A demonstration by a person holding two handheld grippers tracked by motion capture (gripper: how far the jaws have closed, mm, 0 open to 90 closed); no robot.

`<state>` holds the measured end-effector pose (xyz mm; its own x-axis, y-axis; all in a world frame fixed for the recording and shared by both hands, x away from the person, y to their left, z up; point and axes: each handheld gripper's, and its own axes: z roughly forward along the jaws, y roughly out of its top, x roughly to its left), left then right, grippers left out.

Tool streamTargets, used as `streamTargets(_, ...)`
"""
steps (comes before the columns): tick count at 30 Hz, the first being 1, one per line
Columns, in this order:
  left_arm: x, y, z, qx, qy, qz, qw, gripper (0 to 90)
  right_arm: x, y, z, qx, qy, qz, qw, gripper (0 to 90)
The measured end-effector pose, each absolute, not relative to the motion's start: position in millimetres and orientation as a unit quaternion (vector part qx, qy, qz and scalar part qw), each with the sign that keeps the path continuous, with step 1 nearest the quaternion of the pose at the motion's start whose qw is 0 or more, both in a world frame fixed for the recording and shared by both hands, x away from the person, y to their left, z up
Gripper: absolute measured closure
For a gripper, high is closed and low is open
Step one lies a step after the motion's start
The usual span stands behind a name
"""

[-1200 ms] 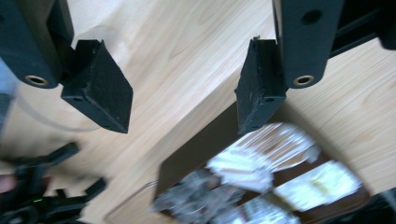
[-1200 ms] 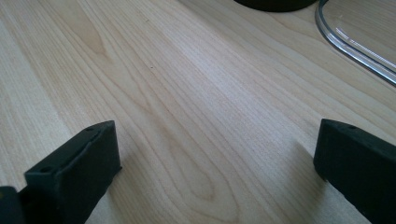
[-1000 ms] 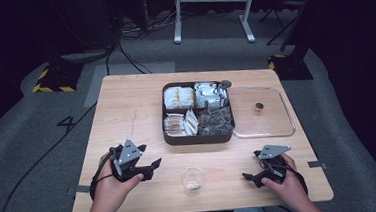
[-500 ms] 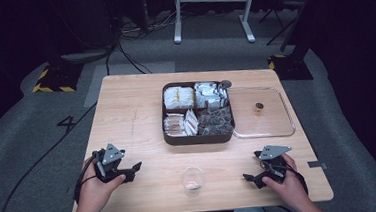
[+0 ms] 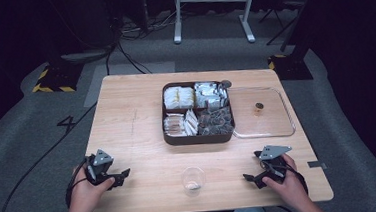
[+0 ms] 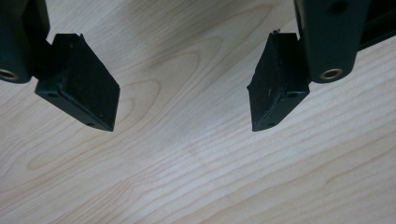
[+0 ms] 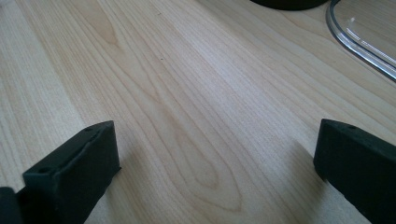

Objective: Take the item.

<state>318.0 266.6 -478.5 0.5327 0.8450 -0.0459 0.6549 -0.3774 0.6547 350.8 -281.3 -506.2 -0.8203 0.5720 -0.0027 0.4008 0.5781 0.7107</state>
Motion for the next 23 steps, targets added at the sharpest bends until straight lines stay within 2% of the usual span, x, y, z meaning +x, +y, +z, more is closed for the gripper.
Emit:
streamTargets(7,320,273,-493,0.834,0.454,0.149,0.275,19.6,351,-281,-506,0.276,0.881,0.367,0.117,0.2)
streamTargets(9,321,275,-496,0.827,0.459,0.149,0.290,15.4,351,-281,-506,0.276,0.881,0.367,0.117,0.2)
streamTargets(12,321,278,-503,0.814,0.459,0.166,0.316,13.7,351,-281,-506,0.276,0.881,0.367,0.117,0.2)
streamTargets(14,322,279,-505,0.811,0.456,0.170,0.323,8.6,351,-281,-506,0.276,0.881,0.367,0.117,0.2)
streamTargets(23,322,279,-505,0.811,0.456,0.171,0.323,8.5,351,-281,-506,0.276,0.881,0.367,0.117,0.2)
